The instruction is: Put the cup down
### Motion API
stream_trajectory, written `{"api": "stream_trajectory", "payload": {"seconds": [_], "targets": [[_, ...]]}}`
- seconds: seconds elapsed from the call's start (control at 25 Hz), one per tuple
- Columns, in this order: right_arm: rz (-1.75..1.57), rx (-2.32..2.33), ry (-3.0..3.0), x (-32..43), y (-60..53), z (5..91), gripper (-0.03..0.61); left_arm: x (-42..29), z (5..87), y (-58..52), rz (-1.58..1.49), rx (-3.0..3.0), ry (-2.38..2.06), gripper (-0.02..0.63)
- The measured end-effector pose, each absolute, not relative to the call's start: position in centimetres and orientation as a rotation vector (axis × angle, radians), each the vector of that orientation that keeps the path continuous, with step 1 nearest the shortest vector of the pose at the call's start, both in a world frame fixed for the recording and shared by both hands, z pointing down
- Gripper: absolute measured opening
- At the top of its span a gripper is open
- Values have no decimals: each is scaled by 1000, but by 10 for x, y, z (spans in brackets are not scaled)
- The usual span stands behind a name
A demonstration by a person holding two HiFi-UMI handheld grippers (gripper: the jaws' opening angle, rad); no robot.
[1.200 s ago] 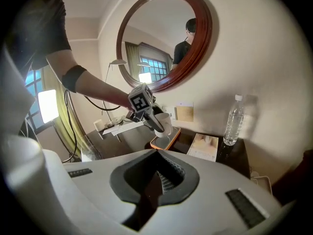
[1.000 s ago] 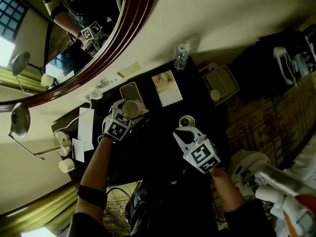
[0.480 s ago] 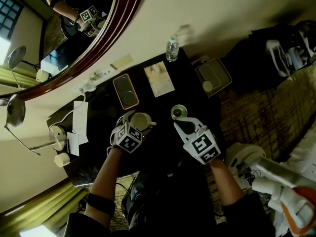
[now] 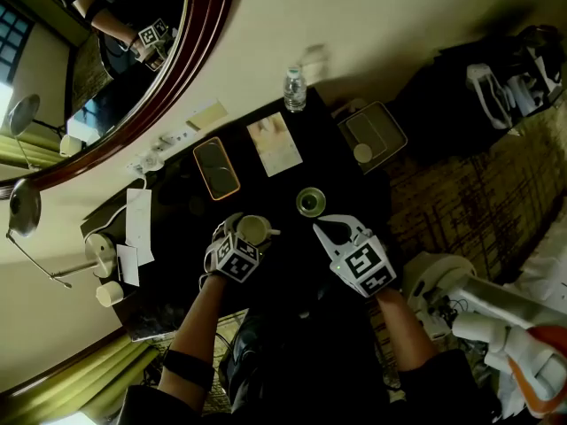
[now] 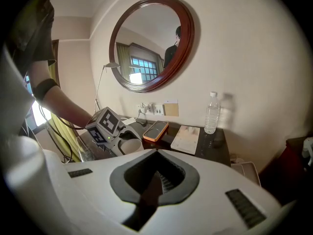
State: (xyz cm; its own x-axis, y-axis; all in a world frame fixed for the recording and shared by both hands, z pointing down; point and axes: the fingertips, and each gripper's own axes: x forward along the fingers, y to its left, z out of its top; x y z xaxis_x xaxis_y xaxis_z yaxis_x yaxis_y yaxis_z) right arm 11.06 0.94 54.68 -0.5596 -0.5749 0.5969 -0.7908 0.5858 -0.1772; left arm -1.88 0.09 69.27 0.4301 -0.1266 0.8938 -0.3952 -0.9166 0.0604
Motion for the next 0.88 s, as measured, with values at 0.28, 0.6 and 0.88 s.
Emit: {"api": "stream_trajectory", "payload": {"seconds": [0.28,0.6,0.88], "targets": [[615,1104,-2323,118,14,548,8,-17,698,1,1478,2424,-468,436],[624,1124,-2306,129,20,551,8,-13,698,4,1485,2465,-459,444],[615,1097,-2301,128,19,551,8,-21,681,6,1429,2484,-488,453]]}}
